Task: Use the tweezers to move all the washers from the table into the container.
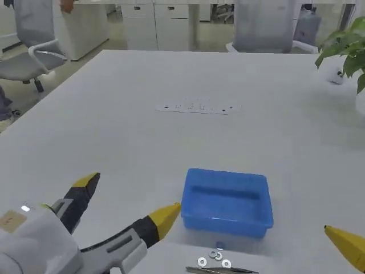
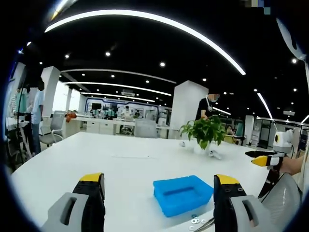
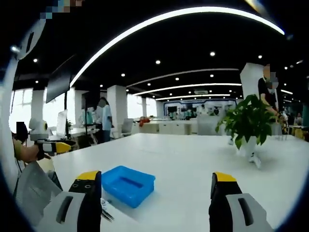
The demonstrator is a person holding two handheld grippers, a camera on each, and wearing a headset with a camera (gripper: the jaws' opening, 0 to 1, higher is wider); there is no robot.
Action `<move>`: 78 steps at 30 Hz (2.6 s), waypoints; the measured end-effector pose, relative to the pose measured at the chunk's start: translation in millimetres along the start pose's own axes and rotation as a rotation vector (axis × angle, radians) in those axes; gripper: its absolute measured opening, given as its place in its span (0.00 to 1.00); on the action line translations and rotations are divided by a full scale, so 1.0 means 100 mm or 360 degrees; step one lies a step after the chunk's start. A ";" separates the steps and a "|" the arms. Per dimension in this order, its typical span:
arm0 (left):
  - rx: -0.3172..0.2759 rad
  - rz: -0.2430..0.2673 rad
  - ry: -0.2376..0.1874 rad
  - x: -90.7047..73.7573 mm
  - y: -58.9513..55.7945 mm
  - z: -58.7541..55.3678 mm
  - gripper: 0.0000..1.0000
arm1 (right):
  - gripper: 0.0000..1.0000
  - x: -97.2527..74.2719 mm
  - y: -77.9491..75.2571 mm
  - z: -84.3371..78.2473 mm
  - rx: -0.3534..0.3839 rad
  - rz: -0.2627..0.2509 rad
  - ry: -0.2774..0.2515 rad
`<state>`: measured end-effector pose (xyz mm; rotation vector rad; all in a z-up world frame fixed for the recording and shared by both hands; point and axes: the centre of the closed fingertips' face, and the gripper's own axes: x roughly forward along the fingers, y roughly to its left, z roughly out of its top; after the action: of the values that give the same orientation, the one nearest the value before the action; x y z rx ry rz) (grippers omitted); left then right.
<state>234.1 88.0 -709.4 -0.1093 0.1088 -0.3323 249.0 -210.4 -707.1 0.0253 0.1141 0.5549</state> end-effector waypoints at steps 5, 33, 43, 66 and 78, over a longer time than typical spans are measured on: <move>-0.0006 0.0005 0.0002 0.00 0.01 0.00 0.95 | 0.92 0.00 -0.01 0.00 0.0008 -0.0004 -0.0002; 0.0087 0.0013 0.0077 0.02 0.00 -0.07 0.95 | 0.91 0.02 -0.05 -0.06 -0.0018 -0.0025 0.0053; 0.0190 -0.0036 0.0364 0.06 -0.03 -0.40 0.95 | 0.90 0.05 -0.01 -0.37 -0.0191 -0.0010 0.0337; 0.0085 -0.0484 0.0845 0.02 -0.44 -0.91 0.77 | 0.77 0.02 0.03 -0.65 -0.0159 0.0070 0.0599; 0.0549 -0.0986 0.1290 0.04 -0.70 -1.47 0.38 | 0.67 0.00 0.02 -0.72 -0.0131 0.0100 0.0647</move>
<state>197.7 7.7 -846.8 0.3512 0.8257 -0.9969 239.8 -208.6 -778.8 -0.1654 0.4878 0.6216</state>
